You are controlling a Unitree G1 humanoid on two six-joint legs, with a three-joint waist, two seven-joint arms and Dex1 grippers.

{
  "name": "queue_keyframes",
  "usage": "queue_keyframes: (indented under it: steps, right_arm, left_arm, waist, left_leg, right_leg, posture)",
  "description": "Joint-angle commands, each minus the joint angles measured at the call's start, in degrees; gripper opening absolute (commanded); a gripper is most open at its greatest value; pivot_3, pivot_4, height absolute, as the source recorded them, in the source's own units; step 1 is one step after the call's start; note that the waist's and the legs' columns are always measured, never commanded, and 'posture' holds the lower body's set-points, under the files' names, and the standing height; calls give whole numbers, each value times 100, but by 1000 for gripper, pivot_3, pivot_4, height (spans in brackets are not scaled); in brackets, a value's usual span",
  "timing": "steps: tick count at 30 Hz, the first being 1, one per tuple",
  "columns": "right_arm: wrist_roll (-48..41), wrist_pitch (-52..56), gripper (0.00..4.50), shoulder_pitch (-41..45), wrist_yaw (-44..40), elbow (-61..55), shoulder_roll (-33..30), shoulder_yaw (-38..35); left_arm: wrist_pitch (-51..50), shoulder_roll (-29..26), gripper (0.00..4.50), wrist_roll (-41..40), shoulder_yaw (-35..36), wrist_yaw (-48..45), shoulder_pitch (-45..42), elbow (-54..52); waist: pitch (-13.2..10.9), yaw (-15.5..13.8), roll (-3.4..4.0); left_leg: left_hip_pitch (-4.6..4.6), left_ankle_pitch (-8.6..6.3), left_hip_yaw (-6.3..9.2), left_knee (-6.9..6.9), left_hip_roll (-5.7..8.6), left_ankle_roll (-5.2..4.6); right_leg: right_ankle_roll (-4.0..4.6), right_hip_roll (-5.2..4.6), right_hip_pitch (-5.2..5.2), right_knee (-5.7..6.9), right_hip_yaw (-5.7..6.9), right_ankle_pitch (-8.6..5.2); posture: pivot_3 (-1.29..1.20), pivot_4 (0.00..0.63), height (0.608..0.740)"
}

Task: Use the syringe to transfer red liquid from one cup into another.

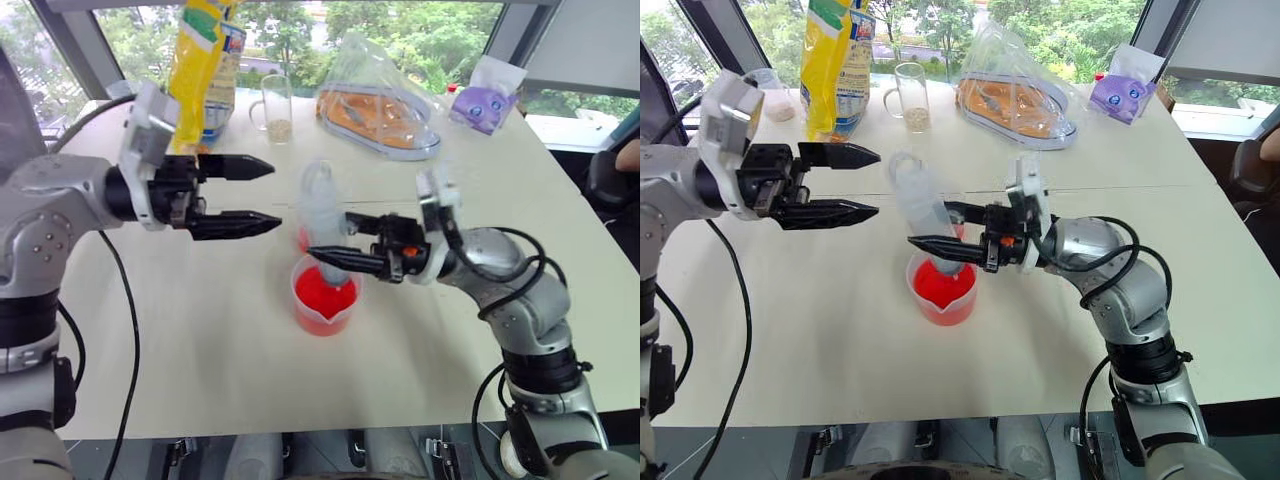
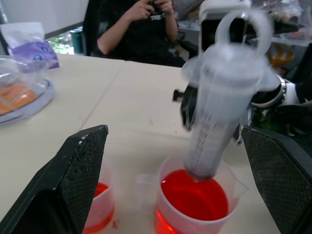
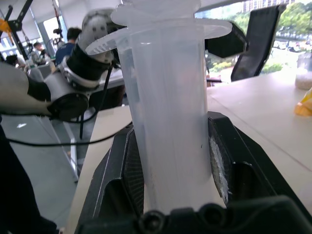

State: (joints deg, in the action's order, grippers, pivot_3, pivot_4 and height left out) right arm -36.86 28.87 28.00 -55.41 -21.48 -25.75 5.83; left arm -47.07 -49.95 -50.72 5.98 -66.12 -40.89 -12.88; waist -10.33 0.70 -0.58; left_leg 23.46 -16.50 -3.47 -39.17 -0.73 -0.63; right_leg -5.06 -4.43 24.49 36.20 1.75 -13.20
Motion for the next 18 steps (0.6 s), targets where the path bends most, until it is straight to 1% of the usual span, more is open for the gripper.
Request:
queue_keyframes:
  steps: [1, 11, 18]
  right_arm:
    - [242, -435, 1448, -118, -178, 112, 39, 134]
    - [469, -733, 1448, -345, -302, 277, 68, 316]
    - [594, -826, 1448, -351, -340, 342, 40, 373]
  left_arm:
    - [-23, 56, 4500, -81, 29, 22, -24, -259]
    - [-86, 375, 4500, -59, -129, 208, 112, -460]
    - [-270, 644, 4500, -245, -127, 420, 89, -513]
  waist:
    - [0, -6, 0]
    - [0, -1, 0]
    - [0, -6, 0]
  left_leg:
    - [0, 0, 1, 0, 0, 0]
    - [-1, 2, 3, -1, 0, 4]
    - [-1, 3, 4, -1, 0, 4]
  right_leg:
    - [0, 0, 0, 0, 0, 0]
    - [0, 0, 0, 1, 0, 0]
    - [0, 1, -1, 2, 0, 0]
  posture:
    - [0, 150, 740]
    - [0, 150, 740]
    - [0, 150, 740]
